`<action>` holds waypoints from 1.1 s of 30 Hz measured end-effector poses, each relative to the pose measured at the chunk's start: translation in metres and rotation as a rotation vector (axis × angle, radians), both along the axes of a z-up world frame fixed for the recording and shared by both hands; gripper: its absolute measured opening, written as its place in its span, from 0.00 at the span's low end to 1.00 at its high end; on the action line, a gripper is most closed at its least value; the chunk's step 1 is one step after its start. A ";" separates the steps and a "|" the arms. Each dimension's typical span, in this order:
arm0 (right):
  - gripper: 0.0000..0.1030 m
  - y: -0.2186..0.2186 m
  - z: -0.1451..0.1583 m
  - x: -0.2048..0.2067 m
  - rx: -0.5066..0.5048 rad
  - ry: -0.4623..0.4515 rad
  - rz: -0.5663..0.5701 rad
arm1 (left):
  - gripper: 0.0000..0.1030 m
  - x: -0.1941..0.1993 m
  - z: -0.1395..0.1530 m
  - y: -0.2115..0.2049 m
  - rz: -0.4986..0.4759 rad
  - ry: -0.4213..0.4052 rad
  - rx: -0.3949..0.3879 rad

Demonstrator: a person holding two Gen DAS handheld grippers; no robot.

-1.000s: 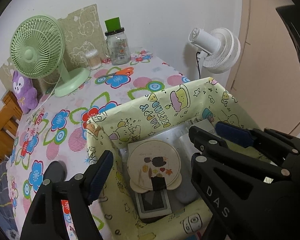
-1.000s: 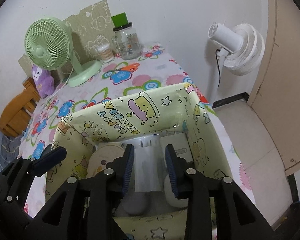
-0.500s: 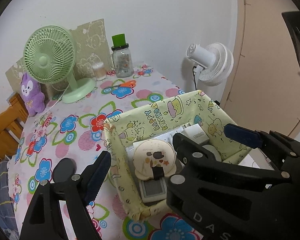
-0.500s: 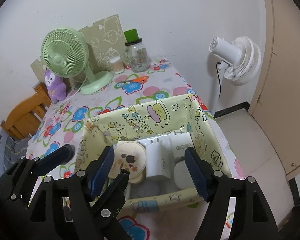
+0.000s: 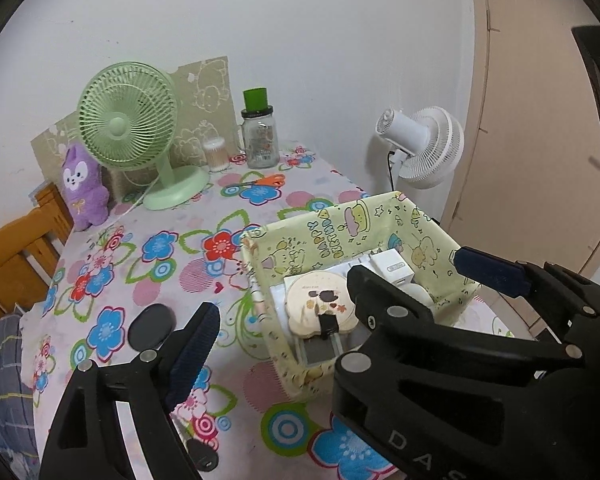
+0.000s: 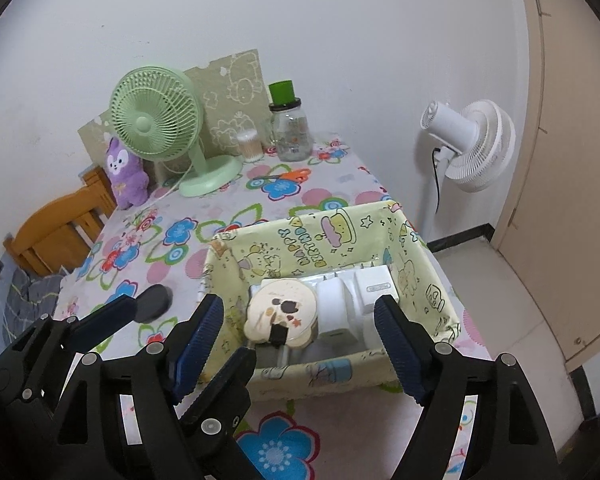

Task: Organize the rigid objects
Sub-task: 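Withdraw both open tools from the yellow box, then move both tools toward the black car key and black round puck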

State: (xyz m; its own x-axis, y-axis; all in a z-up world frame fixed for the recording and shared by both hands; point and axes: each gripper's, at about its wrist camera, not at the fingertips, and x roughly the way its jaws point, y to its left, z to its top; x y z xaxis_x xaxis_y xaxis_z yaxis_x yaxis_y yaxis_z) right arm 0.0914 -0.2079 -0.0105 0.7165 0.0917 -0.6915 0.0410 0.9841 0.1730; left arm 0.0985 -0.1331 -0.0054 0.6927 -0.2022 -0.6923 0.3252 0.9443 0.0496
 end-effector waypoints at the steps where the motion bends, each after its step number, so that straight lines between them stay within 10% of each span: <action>1: 0.78 0.002 0.001 -0.003 -0.002 -0.004 0.002 | 0.88 -0.002 0.001 0.002 0.004 -0.004 0.000; 33: 0.96 0.060 -0.005 -0.050 -0.077 -0.077 0.087 | 0.97 -0.053 -0.014 0.063 0.133 -0.029 -0.028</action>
